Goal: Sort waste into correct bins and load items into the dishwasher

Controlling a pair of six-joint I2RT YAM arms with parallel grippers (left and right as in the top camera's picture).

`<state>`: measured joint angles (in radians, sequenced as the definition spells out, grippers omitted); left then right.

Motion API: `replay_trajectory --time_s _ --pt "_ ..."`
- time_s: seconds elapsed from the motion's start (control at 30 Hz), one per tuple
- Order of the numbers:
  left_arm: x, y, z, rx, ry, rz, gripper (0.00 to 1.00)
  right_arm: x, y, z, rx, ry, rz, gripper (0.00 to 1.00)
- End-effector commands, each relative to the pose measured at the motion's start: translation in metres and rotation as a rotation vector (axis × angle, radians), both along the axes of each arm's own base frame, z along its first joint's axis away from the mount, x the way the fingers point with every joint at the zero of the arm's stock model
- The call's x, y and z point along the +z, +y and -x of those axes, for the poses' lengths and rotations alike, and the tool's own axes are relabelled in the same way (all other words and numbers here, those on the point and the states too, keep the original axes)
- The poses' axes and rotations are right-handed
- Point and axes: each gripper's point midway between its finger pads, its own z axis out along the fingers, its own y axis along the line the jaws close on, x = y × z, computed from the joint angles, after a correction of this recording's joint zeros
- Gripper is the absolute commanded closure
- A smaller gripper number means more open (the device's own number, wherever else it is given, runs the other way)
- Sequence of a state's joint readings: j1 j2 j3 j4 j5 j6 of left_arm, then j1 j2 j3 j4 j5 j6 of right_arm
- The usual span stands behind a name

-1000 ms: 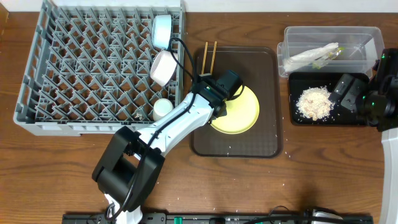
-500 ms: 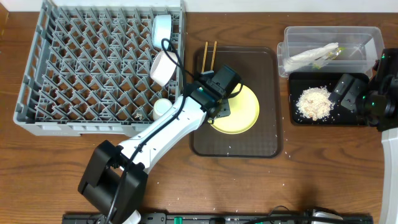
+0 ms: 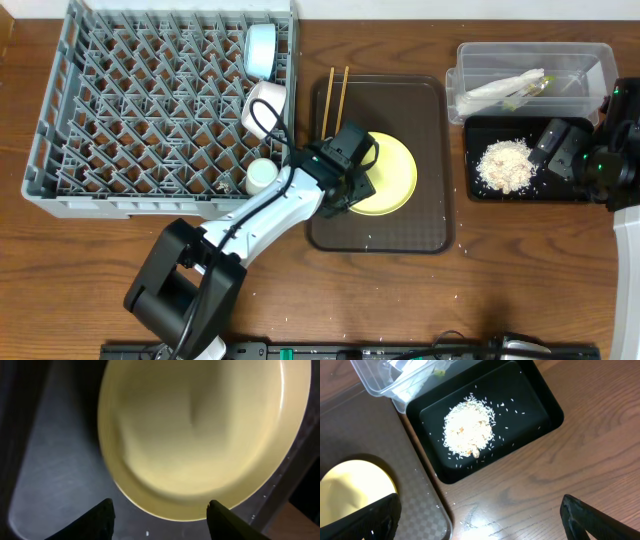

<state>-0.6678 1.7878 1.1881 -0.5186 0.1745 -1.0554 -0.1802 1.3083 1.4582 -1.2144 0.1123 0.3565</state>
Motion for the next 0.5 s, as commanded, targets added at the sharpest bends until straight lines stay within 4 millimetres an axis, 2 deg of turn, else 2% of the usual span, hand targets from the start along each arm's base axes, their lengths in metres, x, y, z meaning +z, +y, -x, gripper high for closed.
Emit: replay_trajectory --time_s 0.0,0.47 --pt "-0.001 -0.001 0.001 0.055 0.019 0.023 0.38 0.003 -0.006 0.001 -0.03 -0.011 -0.002 0.01" --pt "-0.033 0.016 0.008 0.171 0.025 0.003 0.33 0.003 -0.006 0.001 -0.03 -0.011 -0.002 0.01"
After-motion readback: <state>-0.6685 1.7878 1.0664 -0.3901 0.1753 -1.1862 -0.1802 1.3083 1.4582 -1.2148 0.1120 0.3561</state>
